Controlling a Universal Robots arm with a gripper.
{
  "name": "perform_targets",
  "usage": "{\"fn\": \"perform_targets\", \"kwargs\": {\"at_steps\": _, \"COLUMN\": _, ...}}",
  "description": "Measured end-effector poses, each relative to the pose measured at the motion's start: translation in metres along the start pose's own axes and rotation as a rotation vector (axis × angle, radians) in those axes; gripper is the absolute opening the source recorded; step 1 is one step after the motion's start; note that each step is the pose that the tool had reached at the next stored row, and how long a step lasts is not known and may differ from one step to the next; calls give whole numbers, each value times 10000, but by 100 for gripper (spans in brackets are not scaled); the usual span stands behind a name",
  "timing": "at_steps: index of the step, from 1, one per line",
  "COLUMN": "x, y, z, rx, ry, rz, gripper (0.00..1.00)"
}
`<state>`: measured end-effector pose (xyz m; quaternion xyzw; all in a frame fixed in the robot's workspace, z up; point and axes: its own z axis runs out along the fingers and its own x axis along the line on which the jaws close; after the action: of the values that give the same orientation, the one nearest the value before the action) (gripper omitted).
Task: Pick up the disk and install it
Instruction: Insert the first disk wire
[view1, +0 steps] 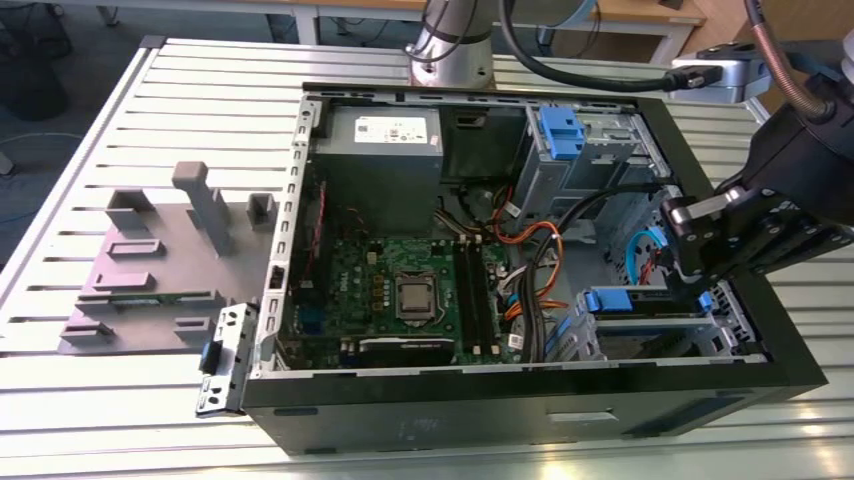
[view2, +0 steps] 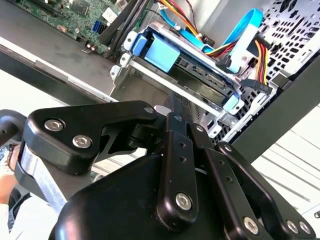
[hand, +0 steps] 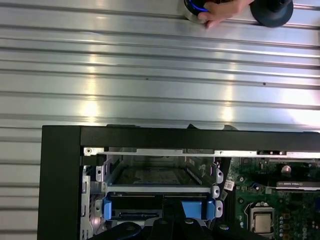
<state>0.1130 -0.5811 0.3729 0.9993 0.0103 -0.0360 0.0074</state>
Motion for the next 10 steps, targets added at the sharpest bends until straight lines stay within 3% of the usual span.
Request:
{"fn": "perform_targets", "kwargs": {"at_steps": 3, "x": 0, "y": 0, "z": 0, "rx": 3, "ry": 1, "rz": -72, "gripper": 11}}
{"fn": "perform_targets", "kwargs": {"at_steps": 4, "x": 0, "y": 0, "z": 1, "rx": 36, "ry": 3, "rz": -97, "gripper": 11}}
{"fn": "perform_targets", "kwargs": {"at_steps": 10, "x": 0, "y": 0, "z": 3, "rx": 583, "ry": 18, "rz": -193, "gripper": 11}}
